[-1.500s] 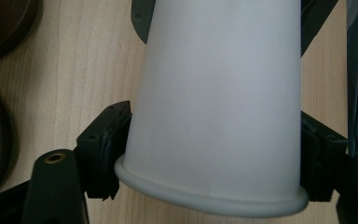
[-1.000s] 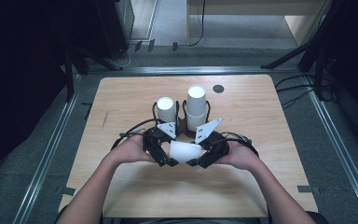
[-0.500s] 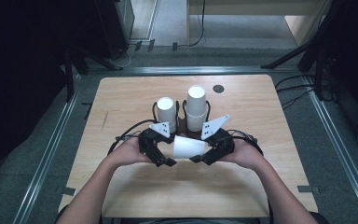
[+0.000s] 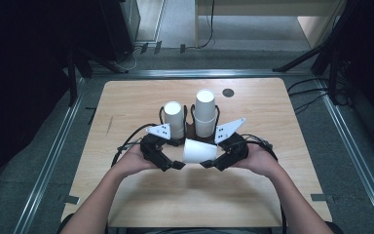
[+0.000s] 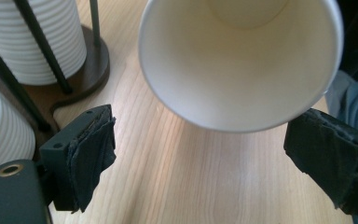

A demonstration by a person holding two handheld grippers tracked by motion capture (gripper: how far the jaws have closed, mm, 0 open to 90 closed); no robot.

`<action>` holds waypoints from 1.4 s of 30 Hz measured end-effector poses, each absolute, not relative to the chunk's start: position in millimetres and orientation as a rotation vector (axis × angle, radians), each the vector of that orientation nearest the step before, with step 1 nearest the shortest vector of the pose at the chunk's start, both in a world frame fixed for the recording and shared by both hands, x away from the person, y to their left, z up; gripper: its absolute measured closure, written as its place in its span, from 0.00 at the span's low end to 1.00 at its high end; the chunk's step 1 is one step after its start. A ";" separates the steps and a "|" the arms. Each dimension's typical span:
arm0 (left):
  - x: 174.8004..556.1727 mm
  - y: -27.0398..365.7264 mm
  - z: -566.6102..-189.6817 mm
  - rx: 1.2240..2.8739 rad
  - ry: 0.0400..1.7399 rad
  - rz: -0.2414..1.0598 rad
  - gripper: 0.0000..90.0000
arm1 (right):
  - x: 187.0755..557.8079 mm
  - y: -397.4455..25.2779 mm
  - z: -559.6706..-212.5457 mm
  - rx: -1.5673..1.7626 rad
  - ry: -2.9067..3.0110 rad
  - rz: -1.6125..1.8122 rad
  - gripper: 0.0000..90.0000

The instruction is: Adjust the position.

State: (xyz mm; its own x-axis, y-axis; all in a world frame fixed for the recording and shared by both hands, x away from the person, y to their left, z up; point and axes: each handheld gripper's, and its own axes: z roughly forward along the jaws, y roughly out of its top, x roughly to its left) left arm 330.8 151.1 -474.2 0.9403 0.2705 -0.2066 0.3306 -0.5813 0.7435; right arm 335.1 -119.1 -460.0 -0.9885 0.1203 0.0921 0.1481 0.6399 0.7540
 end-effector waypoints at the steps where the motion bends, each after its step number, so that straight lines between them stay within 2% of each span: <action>1: 330.2 150.9 -473.2 2.208 0.417 -0.082 0.10 | 335.1 -119.1 -460.0 -0.230 -2.815 -1.299 0.37; 21: 327.7 139.5 -468.6 2.122 0.379 -0.135 0.11 | 333.2 -115.3 -458.5 -0.193 -2.769 -1.332 0.37; 27: 326.3 135.7 -469.5 2.128 0.358 -0.138 0.15 | 331.3 -109.7 -460.3 -0.166 -2.765 -1.324 0.37; 29: 325.4 135.6 -469.6 2.134 0.336 -0.145 0.21 | 330.6 -108.5 -460.8 -0.167 -2.755 -1.322 0.37; 36: 325.2 136.7 -468.1 2.169 0.312 -0.176 0.28 | 330.0 -106.9 -462.0 -0.150 -2.742 -1.301 0.38; 42: 326.1 135.4 -466.4 2.203 0.321 -0.166 0.29 | 331.9 -106.1 -463.6 -0.190 -2.738 -1.272 0.35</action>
State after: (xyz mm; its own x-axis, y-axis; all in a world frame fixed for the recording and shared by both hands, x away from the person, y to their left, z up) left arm 326.1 135.4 -466.4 0.9578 0.1699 -0.2321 0.2876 -0.5810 0.7614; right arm 331.9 -106.1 -463.6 -0.9854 0.0642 0.1579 0.1621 0.6397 0.7513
